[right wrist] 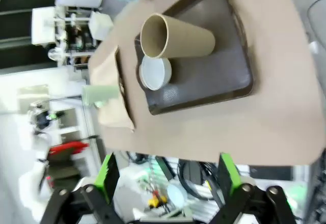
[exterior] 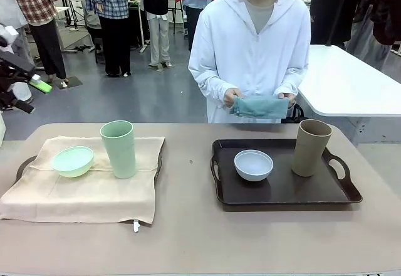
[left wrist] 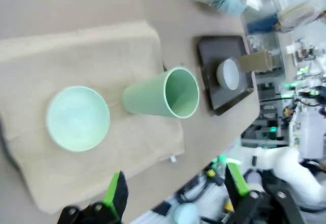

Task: Set up a tray with a mat and arrange the tableware.
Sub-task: Pick up the Picnic Bowl and Reusable plastic cup from the Handle tray in front of the human's position and hold them in the air.

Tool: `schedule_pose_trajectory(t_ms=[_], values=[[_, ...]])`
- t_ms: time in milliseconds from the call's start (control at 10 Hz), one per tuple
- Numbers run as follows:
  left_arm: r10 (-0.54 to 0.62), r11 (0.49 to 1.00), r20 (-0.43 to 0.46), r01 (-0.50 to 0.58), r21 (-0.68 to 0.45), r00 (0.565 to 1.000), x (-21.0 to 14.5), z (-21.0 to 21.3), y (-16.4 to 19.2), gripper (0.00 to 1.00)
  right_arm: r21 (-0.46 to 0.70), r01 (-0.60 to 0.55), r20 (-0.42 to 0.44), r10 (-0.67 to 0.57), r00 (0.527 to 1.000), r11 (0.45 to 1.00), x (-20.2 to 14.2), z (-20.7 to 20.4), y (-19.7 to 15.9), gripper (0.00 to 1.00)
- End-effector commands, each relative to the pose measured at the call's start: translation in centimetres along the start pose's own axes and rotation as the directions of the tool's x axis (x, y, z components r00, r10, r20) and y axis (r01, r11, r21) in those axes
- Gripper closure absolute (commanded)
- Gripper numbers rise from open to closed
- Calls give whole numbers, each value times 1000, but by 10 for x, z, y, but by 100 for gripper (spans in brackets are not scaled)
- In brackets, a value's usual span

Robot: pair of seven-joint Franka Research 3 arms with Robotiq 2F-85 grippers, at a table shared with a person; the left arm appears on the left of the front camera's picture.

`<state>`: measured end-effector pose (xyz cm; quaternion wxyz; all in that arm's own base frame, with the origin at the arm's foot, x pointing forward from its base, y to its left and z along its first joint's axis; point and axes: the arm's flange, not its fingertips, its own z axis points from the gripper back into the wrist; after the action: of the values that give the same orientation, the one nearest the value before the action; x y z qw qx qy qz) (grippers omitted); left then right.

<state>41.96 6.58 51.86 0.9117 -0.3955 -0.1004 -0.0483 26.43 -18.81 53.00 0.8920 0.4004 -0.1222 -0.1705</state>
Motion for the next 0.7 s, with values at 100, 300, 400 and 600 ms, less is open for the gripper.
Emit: schedule_pose_trajectory(t_ms=[100,300,400,600], values=[[78,991,58,-71,-113,995,-33,42,42,0,91,11,13,-12,1000,996,-21,38,-34,0],[125,985,81,-114,-132,989,-50,60,60,0,50,23,-8,-23,1000,998,-33,61,-49,0],[146,982,107,-131,-138,983,-60,73,67,0,58,39,9,-39,999,998,-40,73,-56,0],[190,974,131,-170,-152,973,-68,80,74,0,99,42,49,-47,998,994,-52,93,-66,0]])
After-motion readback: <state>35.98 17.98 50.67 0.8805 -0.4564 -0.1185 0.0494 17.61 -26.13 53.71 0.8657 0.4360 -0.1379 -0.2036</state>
